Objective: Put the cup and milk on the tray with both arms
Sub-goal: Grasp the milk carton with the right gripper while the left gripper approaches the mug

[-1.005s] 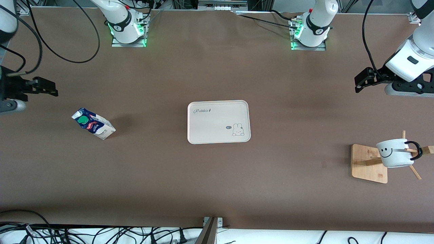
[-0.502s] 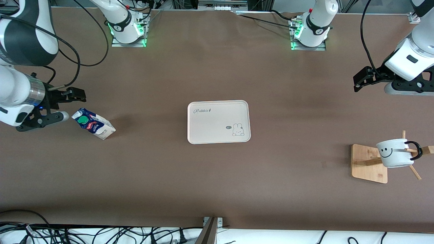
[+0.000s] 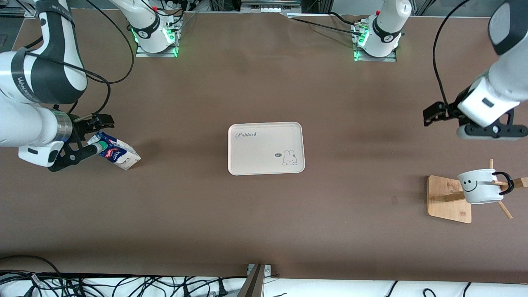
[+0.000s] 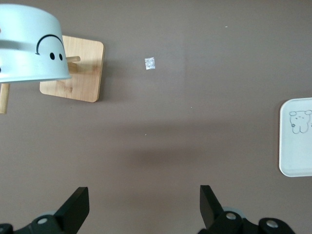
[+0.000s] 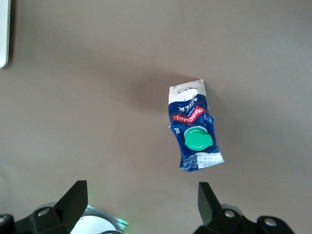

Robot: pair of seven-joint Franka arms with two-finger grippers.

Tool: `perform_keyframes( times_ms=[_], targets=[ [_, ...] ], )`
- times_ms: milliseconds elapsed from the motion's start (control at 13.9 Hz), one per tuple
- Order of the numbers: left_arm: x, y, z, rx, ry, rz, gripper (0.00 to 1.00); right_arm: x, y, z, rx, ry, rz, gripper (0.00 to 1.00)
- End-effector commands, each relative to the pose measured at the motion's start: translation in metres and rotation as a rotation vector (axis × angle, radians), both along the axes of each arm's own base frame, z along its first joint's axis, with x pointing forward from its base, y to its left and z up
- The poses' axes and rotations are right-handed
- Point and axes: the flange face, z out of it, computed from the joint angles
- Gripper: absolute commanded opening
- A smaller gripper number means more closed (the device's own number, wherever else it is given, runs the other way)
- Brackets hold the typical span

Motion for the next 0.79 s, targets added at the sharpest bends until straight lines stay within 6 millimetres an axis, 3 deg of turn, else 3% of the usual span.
perform_keyframes(
  times_ms=[0,215,359,718],
  targets=[
    [0.003,0.022,-0.005,-0.009,0.000,0.161,1.00,0.007,-0.031,-0.010,0.059,0.003,0.110,1.00],
    [-0.003,0.024,-0.013,-0.005,-0.033,0.306,1.00,0.011,-0.036,-0.027,0.081,0.030,0.226,1.00],
    [-0.008,0.046,-0.027,-0.019,-0.110,0.345,1.00,0.016,-0.039,-0.033,0.088,0.018,0.275,1.00],
    [-0.012,0.069,-0.067,-0.051,-0.383,0.367,1.00,0.029,-0.065,-0.061,0.128,-0.007,0.358,1.00]
  ],
)
